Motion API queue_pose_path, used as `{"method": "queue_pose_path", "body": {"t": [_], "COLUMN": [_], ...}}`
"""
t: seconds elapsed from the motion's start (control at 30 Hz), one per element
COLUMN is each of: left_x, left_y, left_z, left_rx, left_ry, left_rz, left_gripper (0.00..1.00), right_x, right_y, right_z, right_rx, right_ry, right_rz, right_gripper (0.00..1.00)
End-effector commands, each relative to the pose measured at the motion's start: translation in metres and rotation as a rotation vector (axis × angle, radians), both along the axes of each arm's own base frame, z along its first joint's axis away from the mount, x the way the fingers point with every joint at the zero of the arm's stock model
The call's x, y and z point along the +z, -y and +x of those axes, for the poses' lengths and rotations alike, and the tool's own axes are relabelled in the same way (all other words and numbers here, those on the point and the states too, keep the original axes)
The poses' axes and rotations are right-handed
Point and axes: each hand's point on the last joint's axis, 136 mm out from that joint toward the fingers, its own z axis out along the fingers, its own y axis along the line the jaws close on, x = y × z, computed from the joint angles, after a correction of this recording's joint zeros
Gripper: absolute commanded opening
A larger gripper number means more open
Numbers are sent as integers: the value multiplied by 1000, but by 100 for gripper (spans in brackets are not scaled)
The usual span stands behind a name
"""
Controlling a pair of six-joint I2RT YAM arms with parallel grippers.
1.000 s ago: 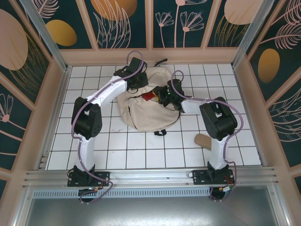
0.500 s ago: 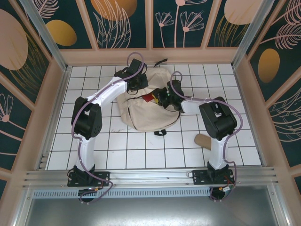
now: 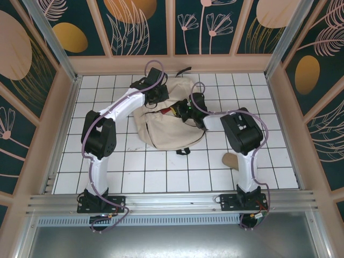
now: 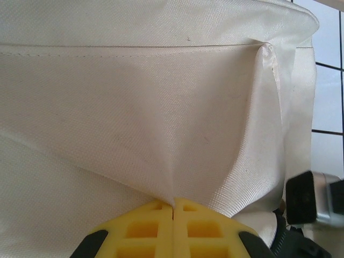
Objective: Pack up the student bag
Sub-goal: Place the card holder in the student bag.
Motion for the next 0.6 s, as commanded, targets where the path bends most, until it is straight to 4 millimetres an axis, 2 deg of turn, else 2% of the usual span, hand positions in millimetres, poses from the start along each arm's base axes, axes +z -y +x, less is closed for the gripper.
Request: {"method": "queue_pose_path", "body": {"t": [0.0, 0.13, 0.27, 0.33, 0.57], "left_x": [30, 32, 34, 33, 31], "left_y": [2, 1, 0, 0, -1], "left_z": [-2, -3, -4, -4, -2], "left_rx": [-22, -21, -20, -20, -17], "left_ry": [50, 52, 57, 57, 55], "left_rz": [-46, -48, -45, -43, -38], "left_gripper": [0, 0, 0, 0, 0], "right_x": [21, 25, 23, 24, 28], "right_y": [-26, -34, -24, -19, -1], "right_z": [11, 9, -2, -7, -23], "right_rx": [23, 48, 27, 19, -12], "right_ry": [93, 119, 87, 76, 48], "right_rz": [77, 111, 118, 119, 74], "right_gripper": [14, 18, 32, 35, 34]}}
